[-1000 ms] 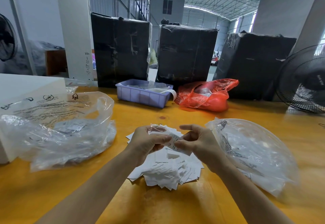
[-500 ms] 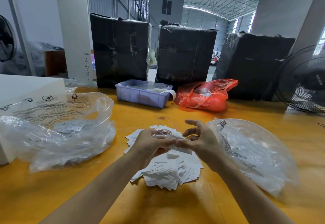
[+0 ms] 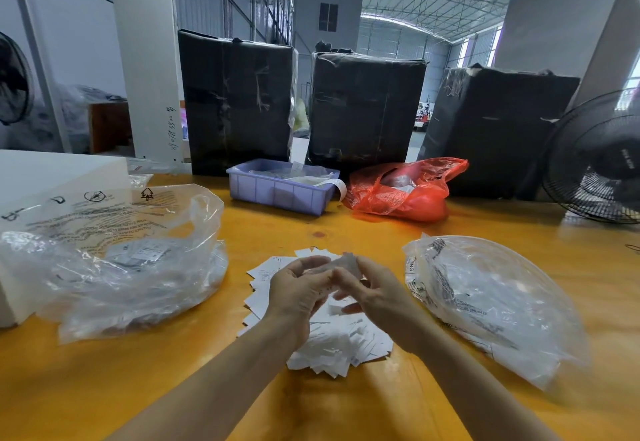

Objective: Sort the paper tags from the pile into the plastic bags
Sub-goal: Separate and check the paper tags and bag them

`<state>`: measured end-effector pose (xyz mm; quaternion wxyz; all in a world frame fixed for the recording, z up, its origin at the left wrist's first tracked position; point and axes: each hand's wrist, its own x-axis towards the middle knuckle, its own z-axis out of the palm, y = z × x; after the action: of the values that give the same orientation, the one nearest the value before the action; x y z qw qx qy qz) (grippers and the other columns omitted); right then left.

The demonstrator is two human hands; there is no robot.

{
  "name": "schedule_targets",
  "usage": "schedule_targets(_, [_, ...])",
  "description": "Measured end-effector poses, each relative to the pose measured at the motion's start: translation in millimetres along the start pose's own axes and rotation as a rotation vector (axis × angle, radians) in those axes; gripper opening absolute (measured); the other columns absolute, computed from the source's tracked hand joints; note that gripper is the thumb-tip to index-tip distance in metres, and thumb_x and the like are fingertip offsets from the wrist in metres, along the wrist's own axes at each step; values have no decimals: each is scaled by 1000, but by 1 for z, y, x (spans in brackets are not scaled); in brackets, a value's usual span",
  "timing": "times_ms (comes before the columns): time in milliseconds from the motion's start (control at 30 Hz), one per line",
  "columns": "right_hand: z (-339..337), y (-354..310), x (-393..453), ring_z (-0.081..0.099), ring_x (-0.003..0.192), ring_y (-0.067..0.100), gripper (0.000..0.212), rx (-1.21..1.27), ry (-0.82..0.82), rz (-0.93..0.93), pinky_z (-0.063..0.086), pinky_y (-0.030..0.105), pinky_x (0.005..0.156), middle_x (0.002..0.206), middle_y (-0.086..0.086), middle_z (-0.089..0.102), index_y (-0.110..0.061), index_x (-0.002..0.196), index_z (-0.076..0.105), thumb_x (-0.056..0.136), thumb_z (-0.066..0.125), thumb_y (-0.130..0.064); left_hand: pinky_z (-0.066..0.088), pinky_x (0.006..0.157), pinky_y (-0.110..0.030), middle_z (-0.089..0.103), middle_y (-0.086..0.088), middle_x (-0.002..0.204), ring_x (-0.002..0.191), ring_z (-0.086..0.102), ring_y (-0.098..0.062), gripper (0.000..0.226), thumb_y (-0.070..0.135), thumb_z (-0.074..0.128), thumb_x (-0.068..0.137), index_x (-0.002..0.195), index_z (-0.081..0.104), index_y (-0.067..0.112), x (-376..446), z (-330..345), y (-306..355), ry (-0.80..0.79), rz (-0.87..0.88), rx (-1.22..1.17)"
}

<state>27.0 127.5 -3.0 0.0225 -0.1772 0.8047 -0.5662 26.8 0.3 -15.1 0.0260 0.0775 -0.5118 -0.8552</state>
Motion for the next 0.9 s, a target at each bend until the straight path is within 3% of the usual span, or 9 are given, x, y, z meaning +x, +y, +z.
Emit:
schedule_targets(133, [-3,-1,-2,64,91,29,28,122,-97,1,57,37,83,106,27,61,2,112,58,90,59,-16,54,50,-24,68,-17,87,65,67,-23,33,-15,70,69,91,62,8,-2,0,-1,-16,2,2])
schedule_targets(233, [-8,-1,-1,67,78,19,17,134,-47,-28,57,30,77,98,23,65,-3,104,64,88,62,-7,56,56,-29,68,-20,93,74,67,-29,36,-11,74,66,95,62,7,-2,-2,2,-54,5,30])
schedule_targets(333, [-12,1,1,66,68,11,25,103,31,-30,56,22,69,90,14,65,-18,100,63,85,64,2,54,59,-31,67,-17,88,78,65,-29,30,1,77,65,92,65,7,1,-5,9,-112,-27,93])
schedule_targets(467, [-15,2,2,64,67,13,36,62,125,-26,53,19,65,85,17,65,-8,118,57,85,64,2,53,58,-28,70,-12,81,69,66,-23,11,15,74,78,84,69,7,7,-10,16,-114,22,287])
schedule_targets(633, [-16,-1,2,58,55,2,26,73,215,-75,45,13,53,74,8,67,-11,109,64,87,60,4,49,56,-18,72,-2,70,62,61,-11,9,19,74,79,74,70,13,9,-17,21,-150,36,443])
schedule_targets(767, [-16,-1,2,59,57,-1,11,-31,176,-78,46,13,55,72,-1,69,-11,97,70,89,62,-9,49,57,-20,72,-4,70,64,62,-12,9,15,74,78,73,69,10,11,-17,20,-127,-15,361])
schedule_targets(900, [-16,-1,2,61,57,4,6,59,173,-35,48,15,55,67,-1,69,-15,85,70,83,69,-9,51,55,-20,70,-5,71,68,64,-15,9,13,73,79,74,68,8,11,-14,20,-100,-26,320])
